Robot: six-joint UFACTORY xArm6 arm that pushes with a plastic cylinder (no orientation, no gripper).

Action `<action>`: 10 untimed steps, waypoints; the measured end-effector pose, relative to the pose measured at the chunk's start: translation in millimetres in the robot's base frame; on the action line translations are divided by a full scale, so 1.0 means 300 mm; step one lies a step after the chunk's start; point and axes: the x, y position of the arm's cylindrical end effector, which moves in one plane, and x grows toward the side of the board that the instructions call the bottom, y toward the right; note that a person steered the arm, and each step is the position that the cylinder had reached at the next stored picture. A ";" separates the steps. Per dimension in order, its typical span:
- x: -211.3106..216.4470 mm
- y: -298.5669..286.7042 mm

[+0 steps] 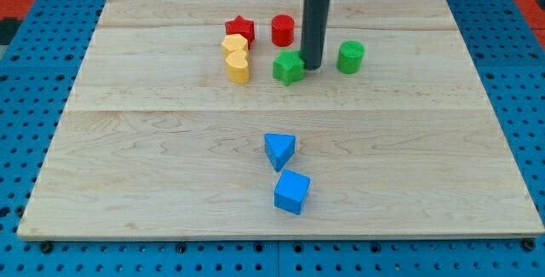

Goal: Push the green star into the blue triangle

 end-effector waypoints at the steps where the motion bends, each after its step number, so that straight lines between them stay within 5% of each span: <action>1: 0.150 -0.017; 3: -0.014 0.052; 5: 0.015 -0.275; 7: -0.026 -0.392; 8: -0.004 -0.526; 10: 0.247 -0.256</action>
